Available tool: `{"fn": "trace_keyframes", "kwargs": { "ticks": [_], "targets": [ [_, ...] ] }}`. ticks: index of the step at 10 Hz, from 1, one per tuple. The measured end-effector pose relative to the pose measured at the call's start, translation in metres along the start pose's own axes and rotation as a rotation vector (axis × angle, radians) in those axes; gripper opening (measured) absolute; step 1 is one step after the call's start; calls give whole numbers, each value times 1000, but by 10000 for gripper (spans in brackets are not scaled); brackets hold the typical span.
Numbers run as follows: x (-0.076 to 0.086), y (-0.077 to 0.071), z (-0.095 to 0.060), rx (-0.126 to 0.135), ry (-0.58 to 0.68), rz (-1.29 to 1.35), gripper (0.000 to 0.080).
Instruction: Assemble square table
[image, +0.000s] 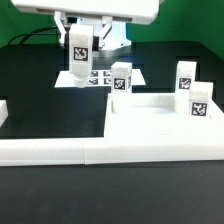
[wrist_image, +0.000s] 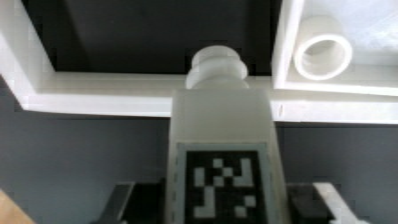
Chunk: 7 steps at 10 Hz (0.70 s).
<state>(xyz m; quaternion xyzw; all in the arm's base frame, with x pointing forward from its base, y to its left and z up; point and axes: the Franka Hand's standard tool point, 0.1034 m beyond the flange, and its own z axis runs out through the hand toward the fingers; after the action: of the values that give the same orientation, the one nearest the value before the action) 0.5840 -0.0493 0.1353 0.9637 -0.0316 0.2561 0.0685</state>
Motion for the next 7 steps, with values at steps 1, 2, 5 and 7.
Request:
{"fn": "trace_keyframes", "kwargs": {
  "ticks": [1, 2, 5, 7],
  "targets": [
    [-7, -17, 9, 10, -16, 10, 289],
    [-3, -32, 15, 22, -13, 14, 289],
    [15, -70, 18, 62, 7, 30, 289],
    [13, -68, 19, 60, 6, 23, 289]
  ]
}}
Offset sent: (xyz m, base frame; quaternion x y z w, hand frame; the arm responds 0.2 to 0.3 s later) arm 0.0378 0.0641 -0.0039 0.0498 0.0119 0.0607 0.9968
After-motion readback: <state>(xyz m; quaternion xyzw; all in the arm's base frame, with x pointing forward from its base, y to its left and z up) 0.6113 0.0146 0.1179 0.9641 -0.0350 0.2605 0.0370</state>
